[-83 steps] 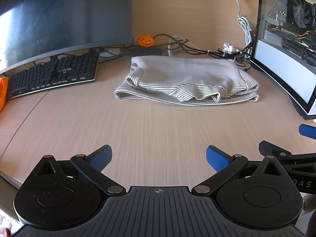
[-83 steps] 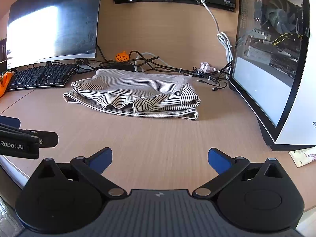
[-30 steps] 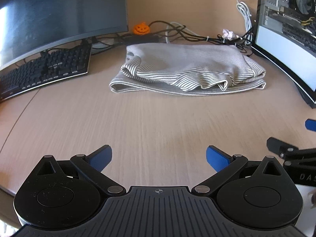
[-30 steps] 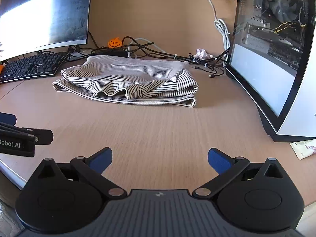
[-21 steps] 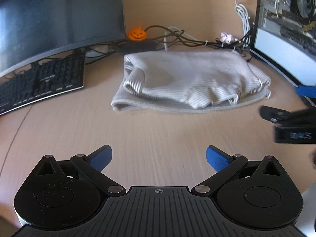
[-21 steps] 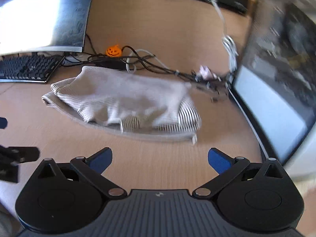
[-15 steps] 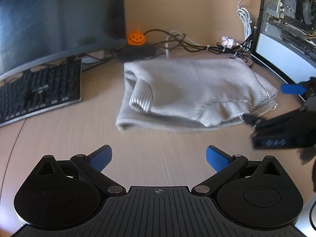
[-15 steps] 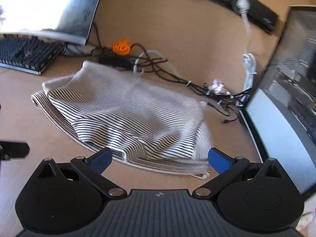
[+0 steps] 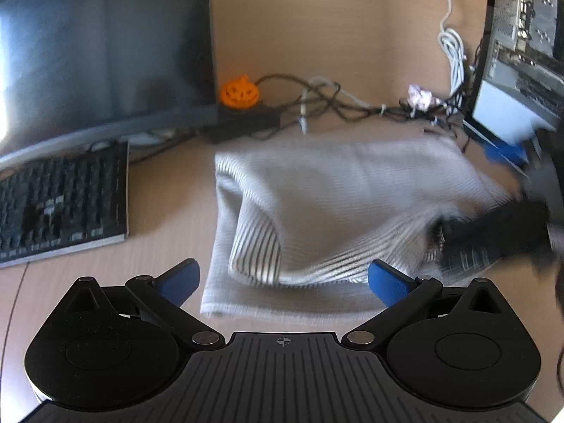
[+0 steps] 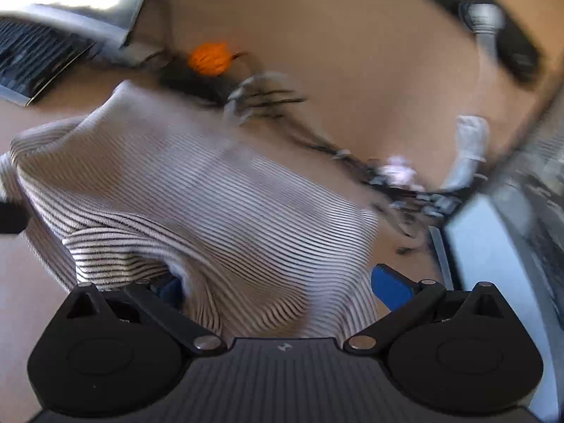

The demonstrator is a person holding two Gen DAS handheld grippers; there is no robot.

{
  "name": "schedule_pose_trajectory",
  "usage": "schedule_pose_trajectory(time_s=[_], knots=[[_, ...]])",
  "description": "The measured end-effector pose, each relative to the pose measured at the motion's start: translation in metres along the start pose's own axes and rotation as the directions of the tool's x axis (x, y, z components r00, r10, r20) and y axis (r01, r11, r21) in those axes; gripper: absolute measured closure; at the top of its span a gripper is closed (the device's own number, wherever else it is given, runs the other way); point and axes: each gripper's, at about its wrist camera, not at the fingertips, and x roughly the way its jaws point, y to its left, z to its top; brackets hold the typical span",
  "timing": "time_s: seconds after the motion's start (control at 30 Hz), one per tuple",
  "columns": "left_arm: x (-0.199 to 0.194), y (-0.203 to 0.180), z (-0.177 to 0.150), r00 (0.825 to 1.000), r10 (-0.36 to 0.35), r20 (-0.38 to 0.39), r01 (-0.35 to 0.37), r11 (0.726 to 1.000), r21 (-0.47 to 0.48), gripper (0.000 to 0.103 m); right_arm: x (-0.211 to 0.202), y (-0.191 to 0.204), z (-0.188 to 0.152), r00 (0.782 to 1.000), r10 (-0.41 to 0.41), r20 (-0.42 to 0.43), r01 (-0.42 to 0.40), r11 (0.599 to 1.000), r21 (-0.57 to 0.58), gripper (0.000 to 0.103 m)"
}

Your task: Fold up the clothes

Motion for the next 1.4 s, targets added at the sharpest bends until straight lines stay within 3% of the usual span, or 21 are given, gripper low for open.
schedule_pose_trajectory(time_s=[0.07,0.1,0.17,0.23,0.27,0.4,0.53,0.6,0.7,0.77,0.83,0.9,0.93,0.97,1.0,1.03,1.13,1.27,1.4], knots=[[-0.003,-0.005,0.014,0.999,-0.044,0.029,0.045,0.999,-0.011,0.000,0.011,-0.025,0.033,0.987,-0.099,0.130,0.104,0.994,-0.026,0.000],[-0.003,-0.009,0.021,0.996,-0.078,0.042,0.078,0.997,-0.008,0.000,0.013,-0.045,0.052,0.963,-0.183,0.200,0.178,0.983,0.043,0.000],[0.002,-0.019,0.033,0.987,-0.156,0.044,0.155,0.988,0.017,0.000,0.019,-0.084,0.084,0.936,-0.252,0.245,0.201,0.956,0.214,0.000],[0.017,-0.031,0.040,0.974,-0.226,0.008,0.225,0.974,0.031,0.000,0.031,-0.101,0.094,0.972,-0.110,0.207,0.061,0.972,0.227,0.000],[0.027,-0.036,0.042,0.969,-0.247,-0.012,0.248,0.968,0.036,0.000,0.032,-0.102,0.083,0.979,-0.081,0.185,0.036,0.972,0.233,0.000],[0.060,-0.041,0.046,0.970,-0.234,-0.066,0.237,0.971,0.034,0.000,0.031,-0.102,0.030,0.995,0.005,0.101,-0.032,0.964,0.263,0.000],[0.077,-0.020,0.047,0.965,-0.245,-0.096,0.243,0.969,-0.033,0.000,0.028,-0.101,-0.022,0.995,0.099,0.021,-0.101,0.951,0.292,0.000],[0.079,-0.007,0.049,0.961,-0.253,-0.108,0.244,0.965,-0.093,0.000,0.017,-0.096,-0.044,0.976,0.217,0.006,-0.209,0.935,0.287,0.000],[0.066,0.010,0.059,0.963,-0.262,-0.062,0.249,0.955,-0.161,0.000,0.006,-0.072,-0.058,0.920,0.391,-0.010,-0.384,0.907,0.175,0.000],[0.049,0.016,0.065,0.961,-0.277,-0.011,0.272,0.949,-0.161,0.000,0.008,-0.046,-0.059,0.885,0.463,-0.052,-0.460,0.885,0.066,0.000],[0.031,0.020,0.069,0.953,-0.300,0.038,0.303,0.942,-0.147,0.000,0.026,-0.018,-0.051,0.880,0.455,-0.136,-0.467,0.881,-0.075,0.000],[0.015,0.020,0.070,0.938,-0.338,0.070,0.344,0.933,-0.103,0.000,0.047,-0.018,-0.027,0.946,0.314,-0.077,-0.322,0.935,-0.147,0.000],[0.009,0.018,0.070,0.931,-0.356,0.080,0.362,0.929,-0.078,0.000,0.050,-0.040,-0.008,0.969,0.247,-0.012,-0.247,0.969,-0.022,0.000],[0.006,0.016,0.069,0.925,-0.371,0.082,0.375,0.925,-0.052,0.000,0.052,-0.066,0.012,0.984,0.170,0.048,-0.174,0.976,0.131,0.000],[0.005,0.013,0.067,0.920,-0.385,0.078,0.388,0.921,-0.030,0.000,0.054,-0.092,0.032,0.992,0.083,0.094,-0.107,0.953,0.285,0.000],[0.009,0.008,0.064,0.915,-0.398,0.061,0.400,0.917,-0.014,0.000,0.049,-0.113,0.038,0.990,0.040,0.135,-0.092,0.909,0.405,0.000],[0.033,-0.004,0.055,0.911,-0.413,-0.005,0.413,0.911,-0.006,0.000,0.045,-0.128,0.027,0.985,0.081,0.152,-0.141,0.885,0.444,0.000],[0.083,-0.009,0.056,0.921,-0.377,-0.097,0.373,0.926,-0.062,0.000,0.060,-0.099,-0.020,0.987,0.158,-0.018,-0.144,0.938,0.316,0.000],[0.113,-0.008,0.065,0.927,-0.352,-0.132,0.346,0.936,-0.071,0.000,0.081,-0.082,-0.055,0.966,0.216,-0.143,-0.165,0.938,0.304,0.000]])
